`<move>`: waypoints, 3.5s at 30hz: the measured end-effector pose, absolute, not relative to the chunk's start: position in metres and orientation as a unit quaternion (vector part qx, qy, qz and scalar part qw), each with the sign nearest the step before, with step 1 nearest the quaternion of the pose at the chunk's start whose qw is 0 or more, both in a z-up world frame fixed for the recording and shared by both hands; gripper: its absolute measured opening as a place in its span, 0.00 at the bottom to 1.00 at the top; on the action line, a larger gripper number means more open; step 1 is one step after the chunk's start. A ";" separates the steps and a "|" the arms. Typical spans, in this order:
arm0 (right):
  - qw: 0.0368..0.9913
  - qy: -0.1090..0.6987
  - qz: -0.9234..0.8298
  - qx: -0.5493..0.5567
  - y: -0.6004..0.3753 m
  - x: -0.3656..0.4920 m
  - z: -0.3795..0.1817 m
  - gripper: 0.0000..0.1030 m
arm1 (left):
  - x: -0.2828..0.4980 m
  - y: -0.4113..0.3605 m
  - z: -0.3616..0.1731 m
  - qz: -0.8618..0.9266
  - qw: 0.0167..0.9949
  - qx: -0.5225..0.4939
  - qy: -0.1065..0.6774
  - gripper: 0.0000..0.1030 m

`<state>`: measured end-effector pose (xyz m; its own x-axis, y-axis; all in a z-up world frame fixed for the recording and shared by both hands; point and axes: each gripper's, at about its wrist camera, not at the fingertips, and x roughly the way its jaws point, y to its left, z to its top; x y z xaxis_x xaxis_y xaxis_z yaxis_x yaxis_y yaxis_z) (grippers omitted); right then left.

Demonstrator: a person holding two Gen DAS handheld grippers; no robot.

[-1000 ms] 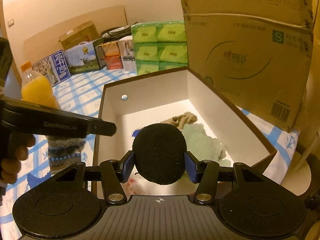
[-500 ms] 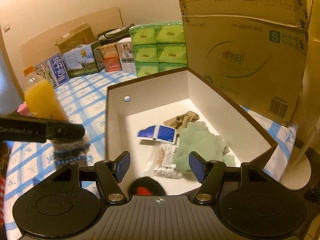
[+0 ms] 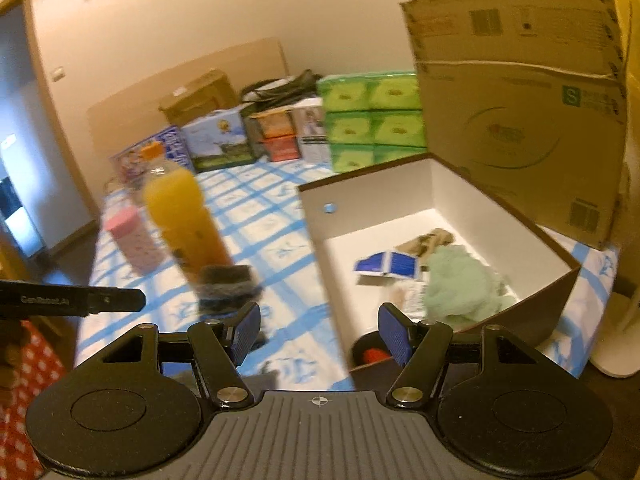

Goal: Organize soft objects
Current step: 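Move both tools back over the grey towel and blue cloth, then grasp the grey towel and blue cloth with the left tool while the right tool grasps the knit sock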

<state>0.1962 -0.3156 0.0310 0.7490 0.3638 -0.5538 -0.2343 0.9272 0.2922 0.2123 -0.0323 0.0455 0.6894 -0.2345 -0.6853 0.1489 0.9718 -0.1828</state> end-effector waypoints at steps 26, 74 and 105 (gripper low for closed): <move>0.857 0.457 0.183 0.151 -0.249 0.175 -0.080 0.63 | 0.165 0.009 -0.020 -0.053 0.897 -0.066 0.434 0.53; 0.853 0.480 0.118 0.166 -0.271 0.165 -0.098 0.57 | 0.161 -0.070 -0.109 -0.189 0.867 0.065 0.456 0.74; 0.850 0.486 0.135 0.152 -0.260 0.169 -0.103 0.57 | 0.192 -0.022 -0.093 -0.119 0.905 0.033 0.407 0.16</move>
